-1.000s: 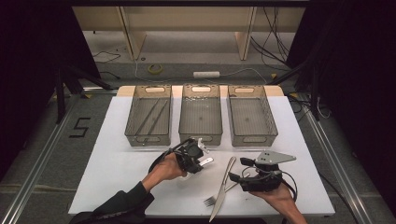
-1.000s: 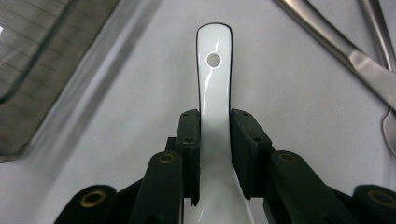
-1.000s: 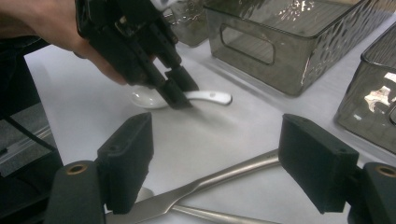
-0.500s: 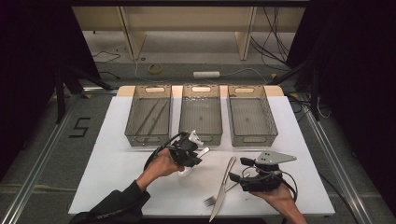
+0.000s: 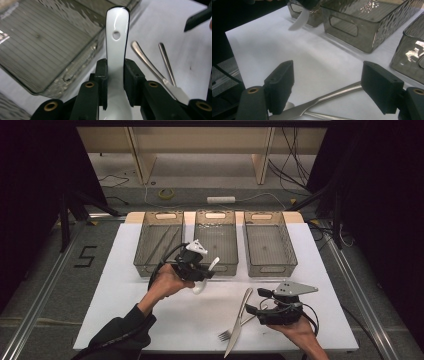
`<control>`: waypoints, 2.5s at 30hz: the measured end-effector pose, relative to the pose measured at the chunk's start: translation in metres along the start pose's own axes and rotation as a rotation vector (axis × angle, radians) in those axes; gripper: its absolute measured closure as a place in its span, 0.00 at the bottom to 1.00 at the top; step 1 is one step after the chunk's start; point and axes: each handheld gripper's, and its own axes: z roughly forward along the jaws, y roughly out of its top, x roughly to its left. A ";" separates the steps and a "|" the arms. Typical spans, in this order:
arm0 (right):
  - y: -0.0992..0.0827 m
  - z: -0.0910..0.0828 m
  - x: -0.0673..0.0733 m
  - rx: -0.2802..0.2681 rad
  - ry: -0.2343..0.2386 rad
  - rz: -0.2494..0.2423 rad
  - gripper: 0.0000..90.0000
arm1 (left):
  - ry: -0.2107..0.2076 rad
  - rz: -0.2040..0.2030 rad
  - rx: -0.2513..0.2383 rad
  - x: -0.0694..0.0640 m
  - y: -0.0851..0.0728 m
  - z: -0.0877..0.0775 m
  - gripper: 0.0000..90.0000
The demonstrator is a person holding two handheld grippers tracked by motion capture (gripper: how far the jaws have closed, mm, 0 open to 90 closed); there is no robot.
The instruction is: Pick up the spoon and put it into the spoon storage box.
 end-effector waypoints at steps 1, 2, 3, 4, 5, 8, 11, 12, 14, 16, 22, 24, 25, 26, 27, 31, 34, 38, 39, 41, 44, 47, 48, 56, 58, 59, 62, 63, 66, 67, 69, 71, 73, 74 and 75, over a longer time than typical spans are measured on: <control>0.000 0.000 0.000 -0.001 0.000 0.001 0.31 | 0.001 -0.003 -0.005 0.002 0.001 -0.001 0.82; 0.000 0.000 0.000 -0.002 0.000 0.001 0.31 | 0.002 -0.010 -0.015 0.004 0.003 -0.003 0.82; 0.000 0.000 0.000 -0.003 0.000 0.002 0.31 | 0.007 -0.022 -0.028 0.007 0.005 -0.004 0.82; 0.000 0.000 0.000 -0.002 0.000 0.002 0.31 | 0.013 -0.030 -0.037 0.009 0.006 -0.005 0.82; 0.000 0.000 0.000 -0.004 0.001 0.002 0.31 | 0.021 -0.031 -0.042 0.011 0.009 -0.007 0.82; 0.000 -0.001 0.000 -0.007 0.001 0.003 0.30 | 0.037 -0.048 -0.064 0.018 0.015 -0.008 0.82; 0.000 -0.001 -0.001 -0.009 0.002 0.009 0.30 | 0.055 -0.059 -0.081 0.026 0.024 -0.011 0.82; 0.000 -0.001 -0.001 -0.012 0.002 0.011 0.30 | 0.061 -0.063 -0.084 0.029 0.026 -0.011 0.82; 0.000 -0.001 -0.001 -0.013 0.004 0.013 0.30 | 0.073 -0.075 -0.094 0.034 0.031 -0.012 0.82; 0.000 -0.001 -0.001 -0.011 0.004 0.015 0.30 | 0.088 -0.087 -0.103 0.039 0.036 -0.012 0.82; 0.000 -0.001 -0.002 -0.014 0.005 0.015 0.30 | 0.109 -0.101 -0.102 0.049 0.043 -0.011 0.82; 0.000 -0.001 -0.002 -0.014 0.006 0.015 0.30 | 0.117 -0.107 -0.108 0.052 0.045 -0.011 0.82; 0.000 -0.001 -0.002 -0.015 0.006 0.014 0.30 | 0.118 -0.114 -0.113 0.053 0.046 -0.011 0.82; 0.000 -0.001 -0.002 -0.014 0.005 0.014 0.30 | 0.123 -0.118 -0.117 0.054 0.046 -0.011 0.82; 0.000 -0.001 -0.002 -0.014 0.005 0.014 0.30 | 0.126 -0.123 -0.125 0.056 0.047 -0.011 0.82; 0.000 -0.001 -0.002 -0.011 0.004 0.012 0.30 | 0.136 -0.133 -0.142 0.061 0.050 -0.009 0.82; 0.000 0.000 -0.002 -0.013 0.005 0.013 0.30 | 0.147 -0.138 -0.142 0.065 0.051 -0.006 0.82; 0.000 0.000 -0.002 -0.011 0.005 0.012 0.30 | 0.156 -0.149 -0.142 0.070 0.054 0.000 0.82; 0.000 0.000 -0.002 -0.011 0.005 0.012 0.30 | 0.161 -0.152 -0.141 0.071 0.055 0.002 0.82; 0.000 -0.001 -0.002 -0.012 0.005 0.013 0.30 | 0.170 -0.148 -0.140 0.072 0.056 0.004 0.82; 0.000 -0.001 -0.002 -0.015 0.005 0.013 0.30 | 0.177 -0.157 -0.147 0.074 0.058 0.006 0.82; 0.000 -0.001 -0.002 -0.017 0.007 0.013 0.30 | 0.188 -0.159 -0.145 0.077 0.058 0.010 0.82; 0.000 -0.001 -0.002 -0.016 0.006 0.013 0.30 | 0.191 -0.160 -0.145 0.077 0.059 0.011 0.82; 0.000 -0.001 -0.002 -0.013 0.011 0.014 0.30 | 0.215 -0.153 -0.120 0.077 0.060 0.024 0.83; 0.000 -0.001 -0.001 -0.013 0.011 0.014 0.30 | 0.213 -0.174 -0.127 0.080 0.059 0.027 0.83; 0.000 -0.001 -0.001 -0.013 0.012 0.014 0.30 | 0.203 -0.186 -0.134 0.081 0.059 0.029 0.83; 0.000 -0.001 -0.001 -0.014 0.011 0.014 0.30 | 0.215 -0.191 -0.122 0.081 0.058 0.035 0.83; 0.000 -0.001 -0.001 -0.015 0.012 0.015 0.30 | 0.224 -0.181 -0.112 0.080 0.057 0.037 0.83; 0.000 -0.001 -0.001 -0.015 0.012 0.013 0.30 | 0.221 -0.189 -0.109 0.080 0.057 0.039 0.83; 0.000 -0.001 -0.002 -0.015 0.013 0.014 0.30 | 0.220 -0.189 -0.110 0.080 0.057 0.040 0.83; 0.000 -0.001 -0.002 -0.015 0.012 0.014 0.30 | 0.221 -0.186 -0.100 0.080 0.056 0.042 0.83; 0.000 -0.001 -0.001 -0.016 0.013 0.013 0.30 | 0.223 -0.197 -0.099 0.081 0.055 0.044 0.83; 0.000 -0.001 -0.001 -0.015 0.013 0.013 0.30 | 0.225 -0.193 -0.094 0.082 0.054 0.045 0.82; 0.000 -0.001 -0.001 -0.014 0.014 0.012 0.30 | 0.225 -0.196 -0.091 0.082 0.053 0.046 0.82; 0.000 -0.001 -0.001 -0.013 0.014 0.011 0.30 | 0.227 -0.198 -0.089 0.083 0.053 0.047 0.82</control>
